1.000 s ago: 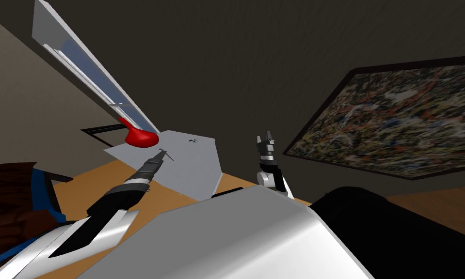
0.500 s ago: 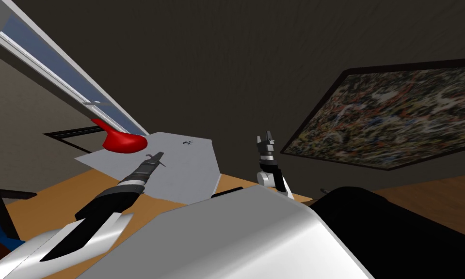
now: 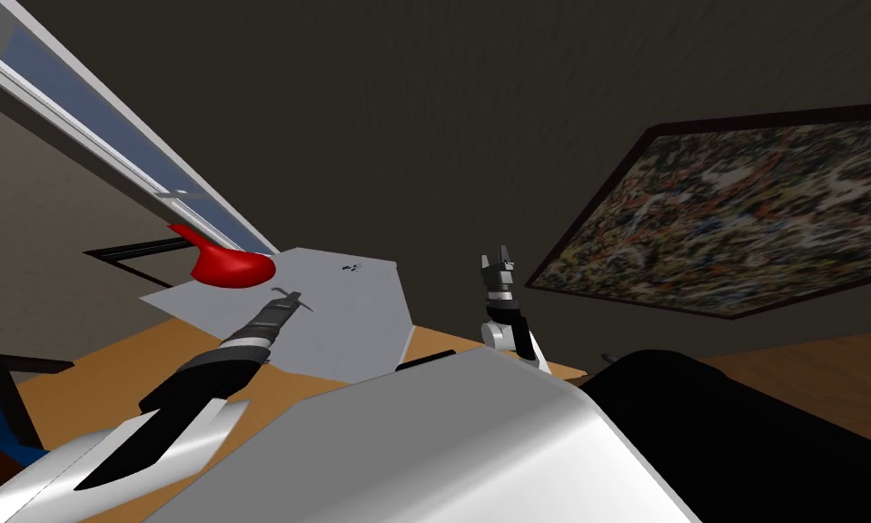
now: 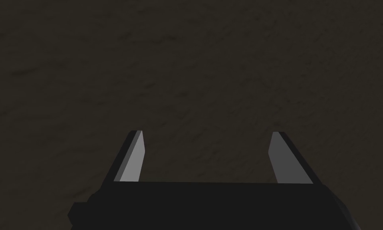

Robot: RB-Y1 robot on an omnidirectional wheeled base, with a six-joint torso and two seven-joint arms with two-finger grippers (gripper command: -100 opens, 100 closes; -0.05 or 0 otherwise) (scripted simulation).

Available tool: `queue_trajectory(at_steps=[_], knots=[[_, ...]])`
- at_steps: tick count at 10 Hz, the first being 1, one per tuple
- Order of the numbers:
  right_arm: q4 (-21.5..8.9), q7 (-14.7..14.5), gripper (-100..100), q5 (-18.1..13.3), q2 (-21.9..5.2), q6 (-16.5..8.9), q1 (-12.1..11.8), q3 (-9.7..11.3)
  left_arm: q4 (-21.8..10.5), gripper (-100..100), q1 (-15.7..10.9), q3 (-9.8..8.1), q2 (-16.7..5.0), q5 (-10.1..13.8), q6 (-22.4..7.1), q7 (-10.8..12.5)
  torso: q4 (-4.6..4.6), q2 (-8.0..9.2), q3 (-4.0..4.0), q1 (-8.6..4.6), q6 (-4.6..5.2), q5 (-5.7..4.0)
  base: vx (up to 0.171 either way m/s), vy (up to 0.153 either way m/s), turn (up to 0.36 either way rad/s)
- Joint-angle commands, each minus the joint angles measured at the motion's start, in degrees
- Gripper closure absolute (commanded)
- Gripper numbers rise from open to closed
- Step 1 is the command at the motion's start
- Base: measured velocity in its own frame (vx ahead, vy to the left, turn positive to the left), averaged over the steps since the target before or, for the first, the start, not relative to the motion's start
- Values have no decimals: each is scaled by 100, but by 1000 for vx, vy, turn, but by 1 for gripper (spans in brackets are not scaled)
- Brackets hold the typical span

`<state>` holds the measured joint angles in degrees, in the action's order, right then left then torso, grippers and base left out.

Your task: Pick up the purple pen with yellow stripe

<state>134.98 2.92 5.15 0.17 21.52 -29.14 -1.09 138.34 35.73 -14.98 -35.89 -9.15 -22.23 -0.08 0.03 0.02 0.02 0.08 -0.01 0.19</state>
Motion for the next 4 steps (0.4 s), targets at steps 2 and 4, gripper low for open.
queue_trajectory(at_steps=[2, 4], knots=[[0, 0, 0, 0, 0, 0, 0, 0, 0, 0, 0, 0, -1, -1, 0, -1, 0, 0, 0, 3, 0, 1, 0, 0, 0], [0, 0, 0, 0, 0, 0, 0, 0, 0, 0, 0, -1, -1, -2, 0, -3, 0, 1, 0, 5, 0, 2, 0, 0, 0]])
